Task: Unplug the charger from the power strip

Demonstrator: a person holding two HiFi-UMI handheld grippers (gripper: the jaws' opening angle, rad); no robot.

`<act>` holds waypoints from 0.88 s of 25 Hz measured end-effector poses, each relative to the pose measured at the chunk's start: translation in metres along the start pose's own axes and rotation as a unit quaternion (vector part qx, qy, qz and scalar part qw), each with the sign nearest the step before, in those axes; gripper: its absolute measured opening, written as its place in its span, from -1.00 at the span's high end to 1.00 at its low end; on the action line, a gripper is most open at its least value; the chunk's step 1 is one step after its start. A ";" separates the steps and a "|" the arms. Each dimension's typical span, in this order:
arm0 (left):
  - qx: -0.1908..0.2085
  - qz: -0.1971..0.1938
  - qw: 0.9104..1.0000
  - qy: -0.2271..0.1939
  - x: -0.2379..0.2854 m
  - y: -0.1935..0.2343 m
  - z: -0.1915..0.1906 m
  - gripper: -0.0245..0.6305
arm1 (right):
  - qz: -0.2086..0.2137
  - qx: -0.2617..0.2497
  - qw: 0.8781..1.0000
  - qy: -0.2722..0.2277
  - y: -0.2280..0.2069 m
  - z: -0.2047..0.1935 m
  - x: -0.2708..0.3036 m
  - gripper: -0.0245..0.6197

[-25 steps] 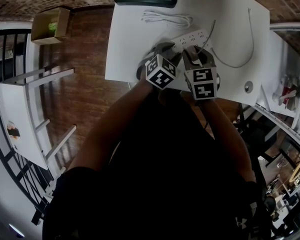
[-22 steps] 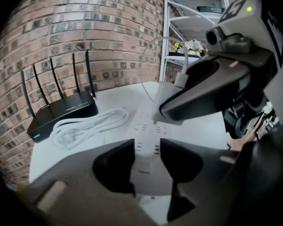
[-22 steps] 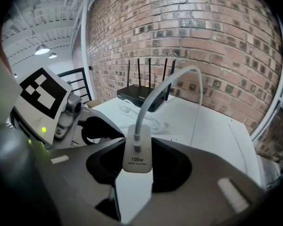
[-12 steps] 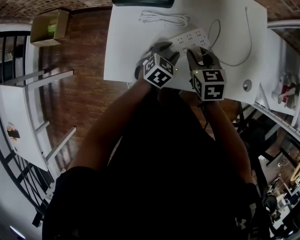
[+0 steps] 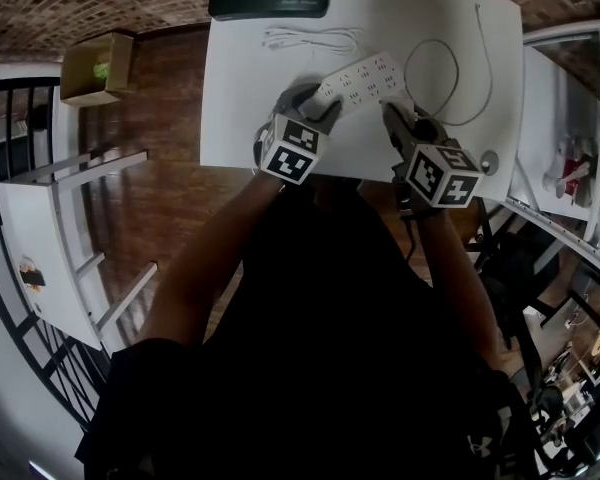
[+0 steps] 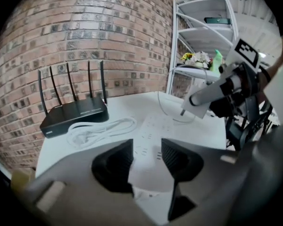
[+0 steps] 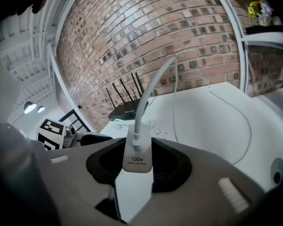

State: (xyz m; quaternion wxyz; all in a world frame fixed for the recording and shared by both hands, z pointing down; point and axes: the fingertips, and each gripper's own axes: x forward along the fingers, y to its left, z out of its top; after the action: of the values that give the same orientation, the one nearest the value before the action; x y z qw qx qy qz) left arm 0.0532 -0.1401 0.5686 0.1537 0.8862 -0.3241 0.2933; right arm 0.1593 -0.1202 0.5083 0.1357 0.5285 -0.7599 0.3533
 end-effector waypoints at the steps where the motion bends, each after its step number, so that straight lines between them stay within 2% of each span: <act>1: -0.008 0.004 1.000 -0.006 -0.007 0.001 0.004 0.35 | 0.004 0.020 1.000 -0.007 -0.004 0.001 -0.004 0.49; 6: -0.051 0.031 0.997 -0.052 -0.038 -0.001 0.025 0.44 | 0.009 0.148 0.989 -0.024 -0.045 -0.012 -0.017 0.48; 10: -0.072 0.035 0.994 -0.075 -0.056 -0.012 0.035 0.46 | 0.007 0.252 0.967 -0.019 -0.081 -0.039 -0.020 0.48; 13: -0.079 0.038 0.994 -0.065 -0.059 -0.019 0.031 0.47 | -0.010 0.313 0.950 -0.008 -0.107 -0.060 -0.021 0.48; 19: -0.079 0.057 0.993 -0.061 -0.061 -0.019 0.024 0.48 | 0.006 0.354 0.935 0.009 -0.117 -0.080 -0.016 0.48; 22: -0.081 0.062 0.993 -0.060 -0.065 -0.022 0.024 0.47 | 0.016 0.357 0.934 0.018 -0.115 -0.084 -0.014 0.48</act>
State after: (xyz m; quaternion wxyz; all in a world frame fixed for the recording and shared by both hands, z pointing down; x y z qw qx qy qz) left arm 0.0381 -0.1034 0.5076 0.1870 0.8650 -0.4099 0.2208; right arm 0.2542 -0.0755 0.6057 -0.0539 0.5233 -0.5894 0.6131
